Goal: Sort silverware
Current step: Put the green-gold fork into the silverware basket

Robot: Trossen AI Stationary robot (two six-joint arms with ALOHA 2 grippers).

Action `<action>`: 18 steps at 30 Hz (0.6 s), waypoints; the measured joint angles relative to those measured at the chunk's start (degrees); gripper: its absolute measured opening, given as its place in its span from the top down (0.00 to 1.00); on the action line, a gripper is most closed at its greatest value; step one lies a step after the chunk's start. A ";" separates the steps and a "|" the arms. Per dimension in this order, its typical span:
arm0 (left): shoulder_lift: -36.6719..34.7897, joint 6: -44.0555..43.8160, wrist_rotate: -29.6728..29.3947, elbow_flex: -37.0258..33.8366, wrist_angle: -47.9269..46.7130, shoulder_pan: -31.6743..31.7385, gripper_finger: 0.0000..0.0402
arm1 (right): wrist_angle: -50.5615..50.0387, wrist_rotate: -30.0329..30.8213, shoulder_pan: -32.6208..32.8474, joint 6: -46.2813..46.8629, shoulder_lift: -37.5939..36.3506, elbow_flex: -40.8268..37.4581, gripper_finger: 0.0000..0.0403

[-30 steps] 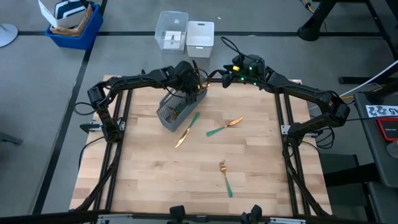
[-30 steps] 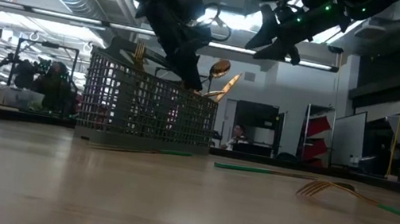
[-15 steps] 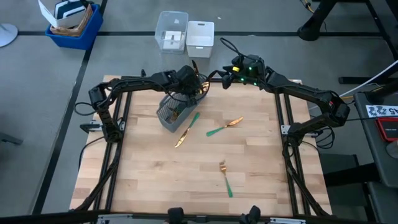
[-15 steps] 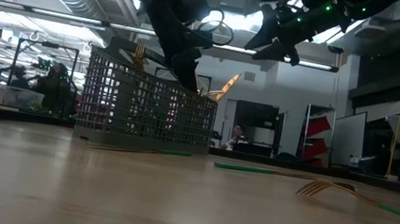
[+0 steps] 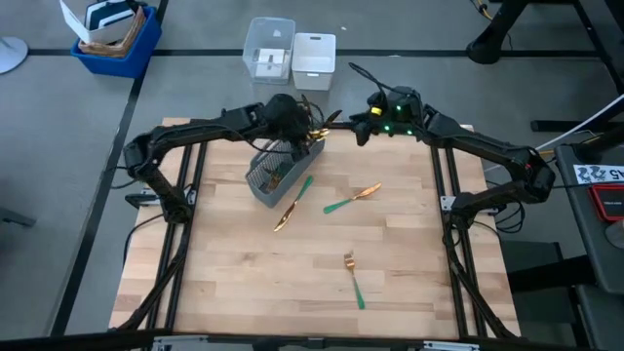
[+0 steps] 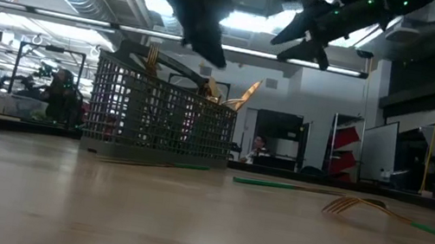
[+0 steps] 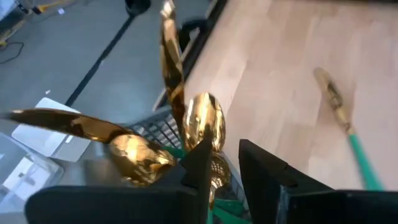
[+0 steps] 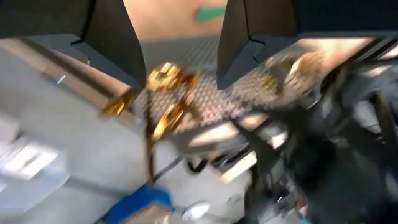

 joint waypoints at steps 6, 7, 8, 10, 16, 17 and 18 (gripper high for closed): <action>-8.14 -3.58 1.35 0.01 -6.45 -1.51 0.86 | -11.66 -4.61 5.65 4.62 -2.51 0.00 0.50; -9.38 -4.15 2.14 -0.10 -7.88 -1.94 0.87 | -13.48 -4.66 7.37 5.47 -2.53 0.00 0.50; -10.72 -5.04 3.04 -0.23 -9.41 -2.32 0.87 | -15.18 -4.66 9.19 6.57 -2.53 0.00 0.50; -12.93 -7.00 5.00 -0.33 -13.67 -3.32 0.88 | -18.26 -4.68 13.09 9.23 -2.53 0.00 0.50; -15.49 -15.74 6.59 -0.42 -22.68 -8.74 0.89 | -24.88 -1.30 26.34 19.28 -2.53 0.00 0.50; -15.55 -16.34 6.67 -0.42 -23.69 -9.78 0.88 | -25.73 0.07 28.65 21.23 -2.53 0.00 0.50; -15.54 -17.12 6.67 -0.44 -24.39 -11.03 0.88 | -26.60 1.53 30.88 23.00 -2.53 0.00 0.50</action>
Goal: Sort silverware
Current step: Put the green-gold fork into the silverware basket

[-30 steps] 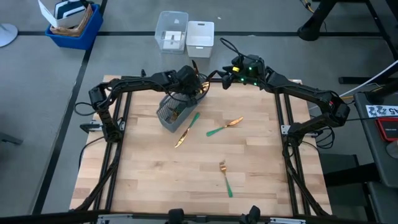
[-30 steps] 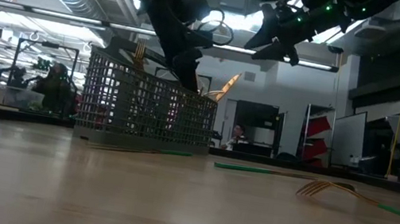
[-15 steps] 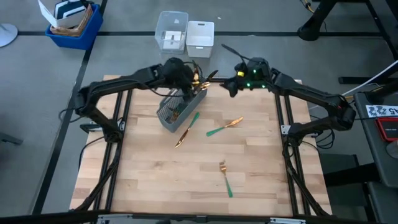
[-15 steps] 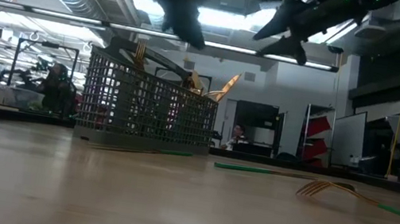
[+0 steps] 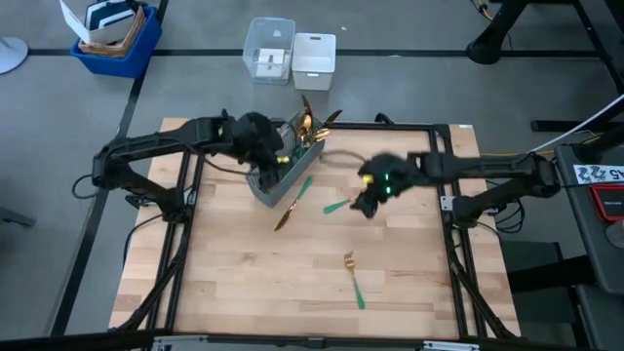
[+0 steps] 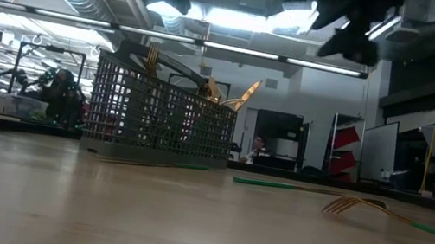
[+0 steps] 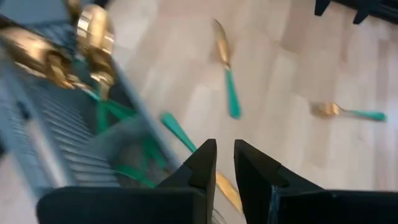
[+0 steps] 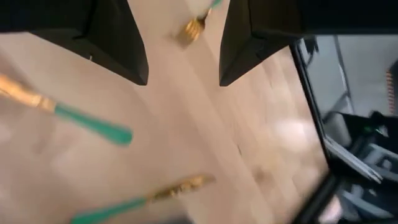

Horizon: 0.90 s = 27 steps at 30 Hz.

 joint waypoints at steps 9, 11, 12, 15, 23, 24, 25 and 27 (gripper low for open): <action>0.32 -4.38 -1.04 -0.02 1.31 -10.30 0.92 | -6.64 11.16 16.71 13.22 3.40 -0.02 0.50; 0.29 -6.80 -2.40 -0.02 3.91 -12.45 0.93 | -6.28 12.15 19.87 16.09 4.65 -0.02 0.50; 0.25 -7.94 -3.00 -0.02 4.93 -13.50 0.94 | -6.32 12.50 21.37 17.25 5.25 -0.02 0.50; 0.23 -8.51 -3.45 -0.02 7.24 -16.21 0.95 | -5.77 14.47 25.45 20.95 7.53 -0.02 0.50; 0.23 -7.82 -6.90 -0.02 7.72 -18.94 0.96 | -4.93 18.43 31.52 34.39 15.24 -0.02 0.50; 0.23 -7.27 -6.96 -0.02 7.65 -18.94 0.96 | -4.80 18.37 31.89 35.73 16.30 -0.02 0.50; 0.23 -6.44 -6.97 -0.02 7.58 -18.94 0.96 | -4.60 18.22 32.24 36.84 17.35 -0.02 0.50; 0.23 -4.97 -6.95 -0.02 7.49 -18.91 0.96 | -3.45 17.96 32.59 39.00 19.39 -0.02 0.50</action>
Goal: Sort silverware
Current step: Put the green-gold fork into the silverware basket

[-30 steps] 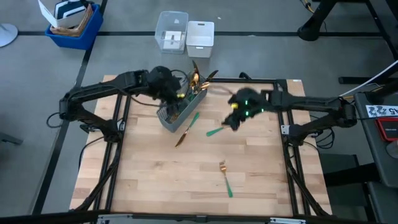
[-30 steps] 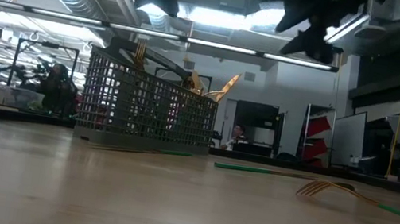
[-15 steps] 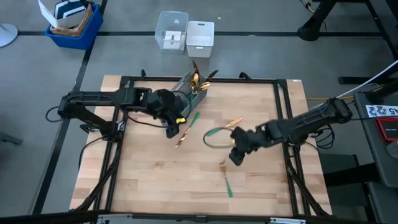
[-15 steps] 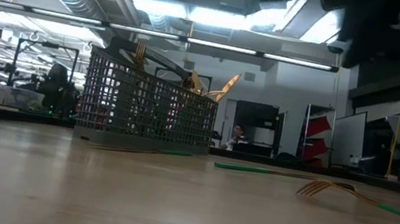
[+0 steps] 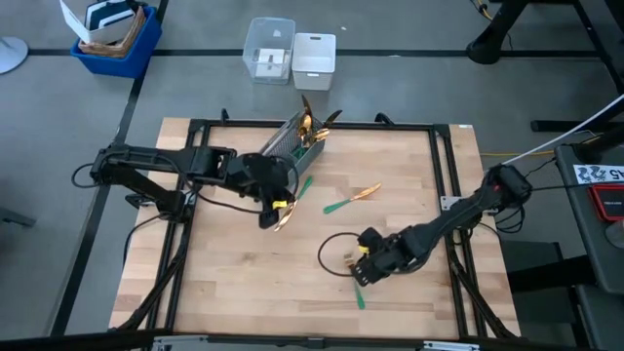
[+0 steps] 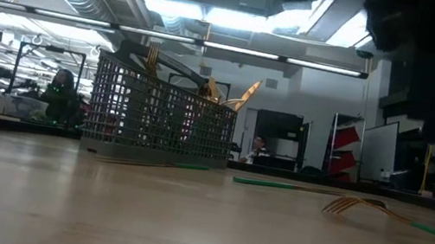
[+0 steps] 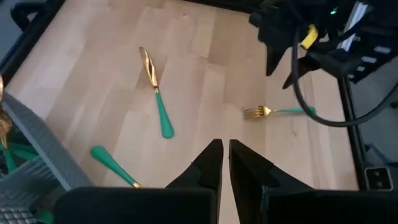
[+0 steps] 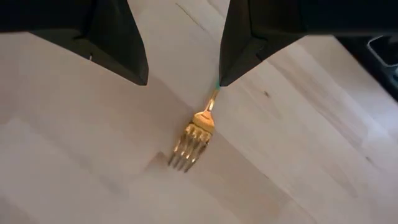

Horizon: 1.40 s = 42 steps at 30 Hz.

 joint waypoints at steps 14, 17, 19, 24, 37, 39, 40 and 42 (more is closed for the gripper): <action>0.00 1.29 0.08 0.00 -4.31 -0.99 0.96 | 11.71 -0.03 0.38 9.29 9.37 0.01 0.50; 0.00 1.27 0.03 0.01 -5.74 -1.55 0.96 | 12.27 0.04 0.96 10.70 10.73 0.02 0.50; 0.00 1.27 0.05 0.02 -6.21 -1.91 0.96 | 12.13 -0.04 1.10 11.55 11.61 0.02 0.50; 0.00 1.23 0.05 0.02 -6.28 -2.81 0.96 | 12.10 0.63 1.29 11.86 13.66 0.02 0.50; -7.79 -5.83 -8.30 0.04 -6.34 -7.55 0.96 | 11.67 5.15 1.41 11.88 14.78 0.04 0.91; -10.28 -6.47 -11.14 0.04 -6.93 -8.95 0.96 | 12.60 6.22 1.26 11.76 14.95 0.04 0.97; -11.59 -7.13 -12.55 0.07 -7.44 -9.69 0.96 | 12.77 7.36 1.29 11.73 14.92 0.04 0.98; -14.14 -8.92 -15.52 0.09 -9.13 -11.45 0.96 | 12.53 9.16 1.16 11.70 15.08 0.64 0.96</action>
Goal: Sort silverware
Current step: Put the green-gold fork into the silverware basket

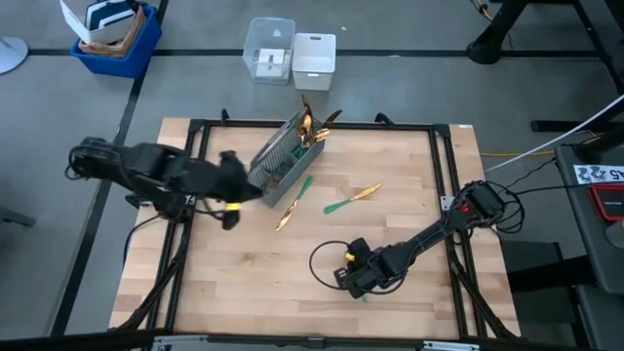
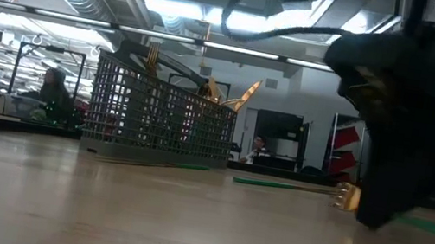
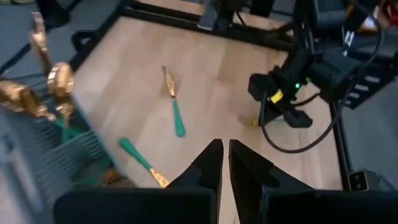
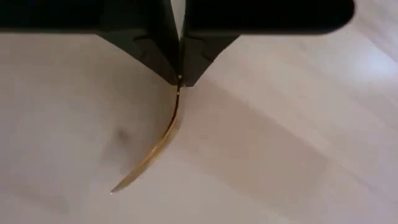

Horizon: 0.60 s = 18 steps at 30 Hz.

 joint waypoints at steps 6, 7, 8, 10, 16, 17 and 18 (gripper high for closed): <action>-6.24 -4.68 -8.29 -1.18 -4.15 -6.06 0.96 | -0.26 6.52 -2.05 -8.05 0.00 6.94 0.98; -7.26 -5.40 -9.33 -2.17 -4.29 -7.05 0.96 | -0.27 7.55 -2.70 -10.86 -0.01 8.87 0.98; -8.23 -6.13 -10.14 -3.30 -4.49 -7.95 0.96 | -0.24 8.35 -3.53 -13.66 -0.05 10.78 0.98; -9.94 -7.75 -11.43 -5.82 -4.33 -9.50 0.96 | -0.74 9.78 -5.68 -20.02 -0.09 14.62 0.97; -13.74 -13.70 -14.18 -15.16 -1.89 -12.62 0.96 | -0.42 11.58 -13.03 -43.80 -0.18 26.86 0.99; -14.17 -14.32 -14.40 -16.73 -0.74 -12.95 0.96 | -0.30 11.84 -14.35 -47.45 -0.18 28.79 0.98; -14.45 -14.81 -14.56 -18.14 0.27 -13.21 0.96 | -0.06 11.96 -15.68 -51.10 -0.18 30.62 0.98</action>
